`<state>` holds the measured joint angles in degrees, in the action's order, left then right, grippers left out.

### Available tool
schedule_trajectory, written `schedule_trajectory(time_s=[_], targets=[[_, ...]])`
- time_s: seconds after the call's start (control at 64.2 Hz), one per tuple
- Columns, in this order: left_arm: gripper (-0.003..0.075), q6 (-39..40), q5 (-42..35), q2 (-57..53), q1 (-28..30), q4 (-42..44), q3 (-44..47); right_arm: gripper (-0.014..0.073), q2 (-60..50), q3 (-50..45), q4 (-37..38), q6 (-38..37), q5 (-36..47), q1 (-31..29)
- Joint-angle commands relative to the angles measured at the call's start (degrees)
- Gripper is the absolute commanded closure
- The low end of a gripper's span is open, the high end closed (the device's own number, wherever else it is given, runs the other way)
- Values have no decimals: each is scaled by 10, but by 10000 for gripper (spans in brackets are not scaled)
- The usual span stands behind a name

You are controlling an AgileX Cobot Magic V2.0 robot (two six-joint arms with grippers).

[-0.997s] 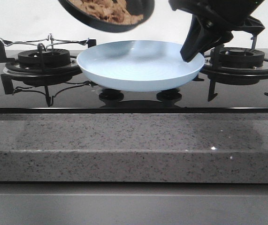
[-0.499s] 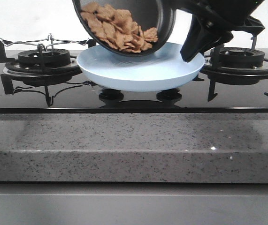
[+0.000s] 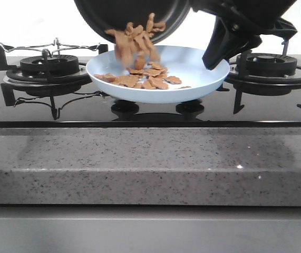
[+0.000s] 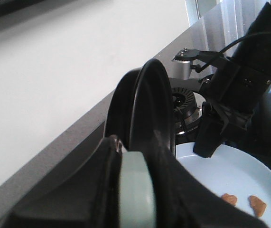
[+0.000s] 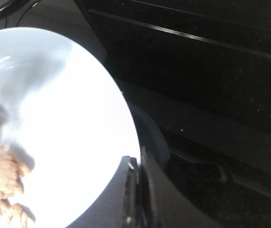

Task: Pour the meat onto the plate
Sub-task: 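Tilt the pan with the left gripper, pouring meat onto the plate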

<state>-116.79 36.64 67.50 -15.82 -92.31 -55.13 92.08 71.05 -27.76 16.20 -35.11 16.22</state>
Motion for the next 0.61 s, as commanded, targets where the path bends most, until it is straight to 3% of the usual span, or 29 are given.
schedule_trajectory(time_s=[0.0, 0.467, 0.592], targets=[[702, -38, 15, -23, -4, -46, -22, 661, -17, 13, 1, 5, 21, -1], [702, -50, 13, -26, -4, -54, -22, 661, -17, 13, 1, 5, 21, -1], [702, -15, -1, -26, -4, -65, -22, 661, -17, 13, 1, 5, 21, -1]])
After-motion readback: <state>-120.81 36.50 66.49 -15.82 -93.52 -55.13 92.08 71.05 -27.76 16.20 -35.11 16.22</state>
